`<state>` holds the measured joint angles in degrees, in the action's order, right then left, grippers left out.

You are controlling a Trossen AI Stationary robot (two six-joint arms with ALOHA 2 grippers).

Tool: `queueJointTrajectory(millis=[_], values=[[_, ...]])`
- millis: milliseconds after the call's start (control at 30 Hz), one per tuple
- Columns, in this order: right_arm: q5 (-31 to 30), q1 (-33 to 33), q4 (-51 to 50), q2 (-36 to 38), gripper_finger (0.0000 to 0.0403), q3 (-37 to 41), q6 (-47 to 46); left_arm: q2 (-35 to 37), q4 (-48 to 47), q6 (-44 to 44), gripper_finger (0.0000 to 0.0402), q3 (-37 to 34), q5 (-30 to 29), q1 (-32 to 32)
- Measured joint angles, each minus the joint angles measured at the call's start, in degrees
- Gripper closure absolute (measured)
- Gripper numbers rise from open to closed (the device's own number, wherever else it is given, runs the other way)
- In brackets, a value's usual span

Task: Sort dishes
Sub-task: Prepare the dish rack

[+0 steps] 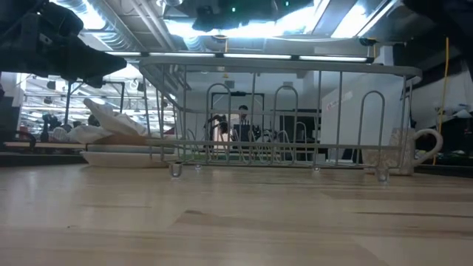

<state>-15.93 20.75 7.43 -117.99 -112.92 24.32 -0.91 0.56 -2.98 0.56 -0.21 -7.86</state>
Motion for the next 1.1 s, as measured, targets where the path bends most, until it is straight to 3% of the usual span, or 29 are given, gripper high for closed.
queueJointTrajectory(millis=[200, 333, 533, 733, 867, 1100], values=[[2.5, 4.6, 2.5, -3.3, 0.0004, 0.0, -4.6, 0.0, 0.0, 0.0, 0.0369, 0.0, 0.0, 0.0], [11.9, 6.7, 7.0, -6.3, 0.0004, 0.0, -14.5, 0.0, 0.0, 0.0, 0.0369, 0.0, 0.0, 0.0], [21.8, 9.4, -4.5, -9.9, 0.0004, -0.9, -29.4, 0.0, 0.0, 0.0, 0.0369, 0.0, 0.0, 0.0], [24.5, 9.2, -7.1, -10.2, 0.0004, -1.0, -31.7, 0.0, 0.0, 0.0, 0.0369, 0.0, 0.0, 0.0], [22.2, 7.5, -9.9, -10.3, 0.0004, -0.9, -31.7, 0.0, 0.0, 0.0, 0.0369, 0.0, 0.0, 0.0], [7.6, 4.1, -14.4, -10.3, 0.0004, -0.9, -32.3, 0.0, 0.0, 0.0, 0.0369, 0.0, 0.0, 0.0]])
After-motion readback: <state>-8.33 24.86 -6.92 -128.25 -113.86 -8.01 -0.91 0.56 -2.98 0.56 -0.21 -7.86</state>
